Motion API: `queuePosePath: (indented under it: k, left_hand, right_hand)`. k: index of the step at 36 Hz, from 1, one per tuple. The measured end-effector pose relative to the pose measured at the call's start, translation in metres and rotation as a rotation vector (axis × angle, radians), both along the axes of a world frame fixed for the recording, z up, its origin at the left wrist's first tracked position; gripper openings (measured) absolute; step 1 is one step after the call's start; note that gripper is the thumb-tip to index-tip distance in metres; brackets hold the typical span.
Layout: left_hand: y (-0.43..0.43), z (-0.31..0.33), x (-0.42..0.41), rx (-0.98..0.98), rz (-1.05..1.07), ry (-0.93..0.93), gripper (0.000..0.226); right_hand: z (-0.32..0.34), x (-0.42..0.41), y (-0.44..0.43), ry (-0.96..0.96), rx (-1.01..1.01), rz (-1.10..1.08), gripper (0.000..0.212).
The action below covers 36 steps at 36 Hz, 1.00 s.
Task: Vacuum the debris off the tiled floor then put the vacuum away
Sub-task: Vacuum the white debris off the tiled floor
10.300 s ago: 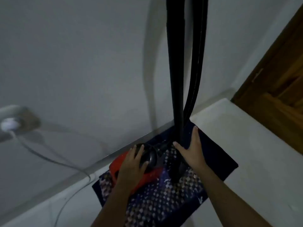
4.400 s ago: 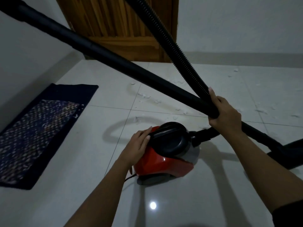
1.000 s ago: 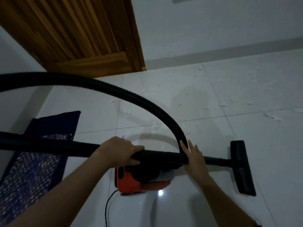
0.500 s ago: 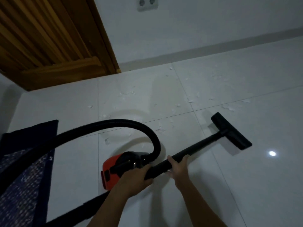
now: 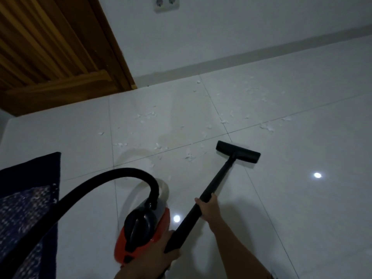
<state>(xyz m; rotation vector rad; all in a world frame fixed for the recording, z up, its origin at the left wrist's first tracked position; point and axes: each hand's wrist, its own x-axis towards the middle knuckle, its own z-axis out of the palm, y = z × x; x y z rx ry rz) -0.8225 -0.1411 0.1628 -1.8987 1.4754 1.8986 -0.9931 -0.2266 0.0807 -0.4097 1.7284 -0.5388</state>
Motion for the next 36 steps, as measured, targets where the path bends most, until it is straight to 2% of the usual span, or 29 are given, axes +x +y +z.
queuePosePath:
  k: [3,6,10,14,16,17,21,23,26,27,32,36]
  left_hand:
    - [0.002,-0.001,0.000,0.015,0.036,0.010,0.057]
    - [0.002,0.007,-0.004,0.037,0.111,0.012,0.035]
    - [0.005,0.015,-0.005,0.045,0.093,-0.016,0.039]
    - [0.023,-0.021,0.002,0.026,0.033,-0.004,0.080]
    - [0.024,-0.016,-0.006,0.095,0.047,-0.018,0.103]
    - [0.023,-0.008,-0.011,0.127,0.074,-0.003,0.099]
    - [0.016,0.019,-0.027,0.136,0.119,0.015,0.058]
    - [0.021,0.016,-0.029,0.152,0.169,0.029,0.059]
    - [0.032,0.014,-0.030,0.167,0.211,0.052,0.085]
    - [0.036,0.013,-0.030,0.166,0.207,0.041,0.087]
    - [0.050,0.021,-0.044,0.162,0.242,0.027,0.074]
    - [0.069,0.024,-0.060,0.177,0.308,0.020,0.068]
  right_hand:
    - [0.002,0.014,0.008,-0.101,0.019,-0.005,0.070]
    - [0.009,0.024,0.014,-0.237,0.048,-0.038,0.065]
    - [0.006,0.031,0.012,-0.187,0.025,0.012,0.061]
    - [0.000,0.036,0.010,-0.106,0.016,0.098,0.051]
    - [-0.004,0.039,0.011,-0.079,0.011,0.147,0.050]
    - [-0.005,0.041,0.012,-0.070,0.007,0.164,0.049]
    - [-0.018,0.044,0.021,-0.008,-0.004,0.225,0.055]
    - [-0.023,0.043,0.028,-0.014,-0.004,0.230,0.056]
    - [-0.020,0.039,0.038,-0.054,0.001,0.220,0.059]
    - [-0.017,0.037,0.040,-0.064,-0.004,0.217,0.061]
    - [-0.006,0.025,0.052,-0.230,-0.010,0.133,0.066]
    - [0.000,0.018,0.068,-0.198,-0.031,0.177,0.068]
